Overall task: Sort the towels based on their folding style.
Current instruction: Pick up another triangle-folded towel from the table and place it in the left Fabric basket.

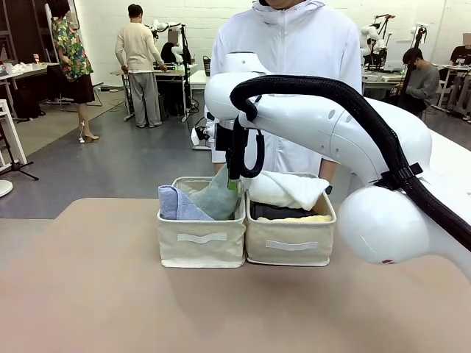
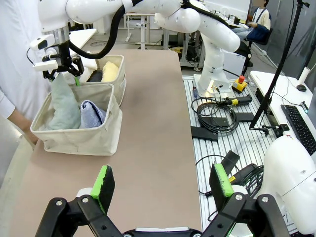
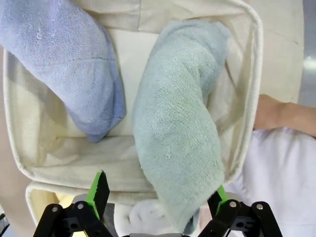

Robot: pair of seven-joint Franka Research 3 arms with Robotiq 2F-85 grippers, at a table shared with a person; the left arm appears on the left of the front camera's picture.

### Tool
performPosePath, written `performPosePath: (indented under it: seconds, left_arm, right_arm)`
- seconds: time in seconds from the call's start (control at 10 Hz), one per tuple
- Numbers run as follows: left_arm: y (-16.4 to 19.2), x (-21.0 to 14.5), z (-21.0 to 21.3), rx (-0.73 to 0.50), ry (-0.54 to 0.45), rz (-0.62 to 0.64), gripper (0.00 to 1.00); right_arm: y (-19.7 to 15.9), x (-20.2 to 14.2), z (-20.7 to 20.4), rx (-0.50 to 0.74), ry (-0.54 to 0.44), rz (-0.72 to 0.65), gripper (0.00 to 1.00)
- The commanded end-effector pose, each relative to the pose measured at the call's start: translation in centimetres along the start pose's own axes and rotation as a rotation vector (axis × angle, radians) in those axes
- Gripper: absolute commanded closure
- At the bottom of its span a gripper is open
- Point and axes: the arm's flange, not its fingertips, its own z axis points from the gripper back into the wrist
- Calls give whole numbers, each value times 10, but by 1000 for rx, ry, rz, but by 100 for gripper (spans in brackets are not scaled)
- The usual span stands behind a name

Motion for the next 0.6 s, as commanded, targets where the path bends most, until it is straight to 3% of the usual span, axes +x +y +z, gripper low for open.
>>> performPosePath:
  seconds: [0.0, 0.5]
  left_arm:
    - [0, 0, 1, 7, -16, -27, 0]
    - [0, 0, 1, 7, -16, -27, 0]
  right_arm:
    - [51, -28, 6, -58, 11, -13, 0]
    - [125, -85, 34, -190, -67, -51, 0]
